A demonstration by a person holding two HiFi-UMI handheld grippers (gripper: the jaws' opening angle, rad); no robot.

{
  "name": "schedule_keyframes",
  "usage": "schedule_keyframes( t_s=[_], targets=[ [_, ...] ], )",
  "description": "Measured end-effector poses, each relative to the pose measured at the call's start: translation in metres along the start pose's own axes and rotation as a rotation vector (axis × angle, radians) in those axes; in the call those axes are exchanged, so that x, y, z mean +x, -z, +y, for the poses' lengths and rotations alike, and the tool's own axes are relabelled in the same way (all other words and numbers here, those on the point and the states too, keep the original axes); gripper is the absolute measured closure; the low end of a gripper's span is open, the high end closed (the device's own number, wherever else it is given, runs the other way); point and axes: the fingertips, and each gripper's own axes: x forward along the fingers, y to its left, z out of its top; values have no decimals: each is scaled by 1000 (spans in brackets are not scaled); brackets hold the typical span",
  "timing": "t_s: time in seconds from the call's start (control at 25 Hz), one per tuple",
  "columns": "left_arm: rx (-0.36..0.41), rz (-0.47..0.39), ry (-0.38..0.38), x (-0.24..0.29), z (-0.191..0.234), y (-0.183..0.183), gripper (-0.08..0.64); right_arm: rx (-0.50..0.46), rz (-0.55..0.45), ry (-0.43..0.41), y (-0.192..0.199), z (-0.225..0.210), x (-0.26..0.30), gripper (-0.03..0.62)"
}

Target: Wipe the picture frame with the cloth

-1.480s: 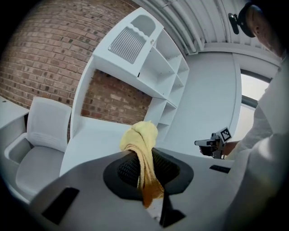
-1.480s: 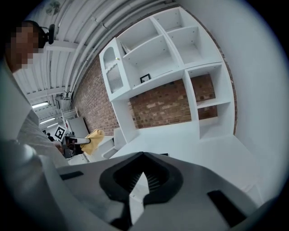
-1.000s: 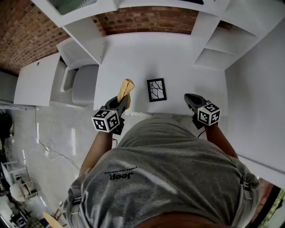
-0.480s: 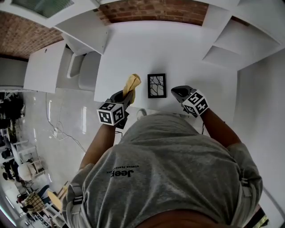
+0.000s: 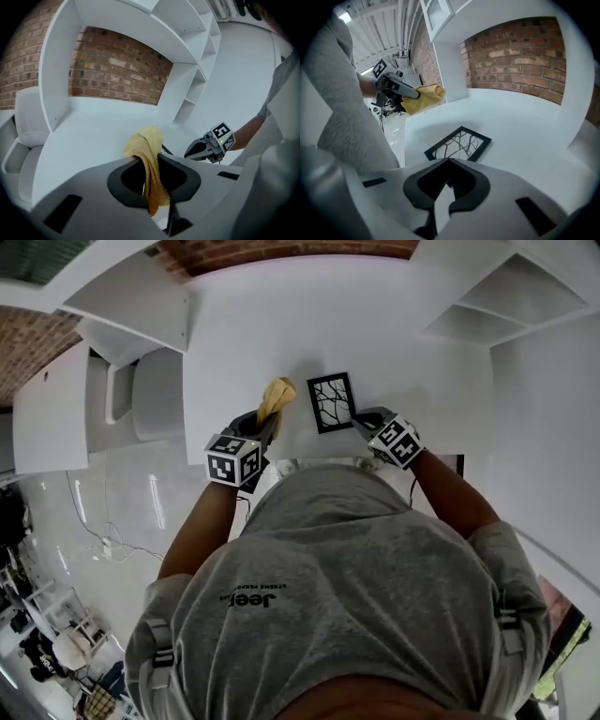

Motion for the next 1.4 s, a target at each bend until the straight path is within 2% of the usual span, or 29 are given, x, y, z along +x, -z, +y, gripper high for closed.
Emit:
schedule_keyframes(
  t_s=[0.32,0.64,0.76,0.96,1.04,1.16,1.4],
  targets=[
    [-27,29,-4,1,-4,25,495,-44,70,40,25,2,11,589],
    [-3,66,-27,12,-11,33,495,-189,98,57,34,0,19,588],
    [62,89,-24,24,-11,27,495,-189,108,52,33,2,19,588],
    [257,156,18,66,-22,7,495,-204,116,51,33,4,20,588],
    [313,176,38,87,-29,-2,495,-208,116,52,33,3,20,588],
    [349,206,24,111,-28,-11,495,-211,113,49,32,3,21,588],
    [382,309,-72,121,3,1,495,-206,99,42,33,3,20,588]
  ],
)
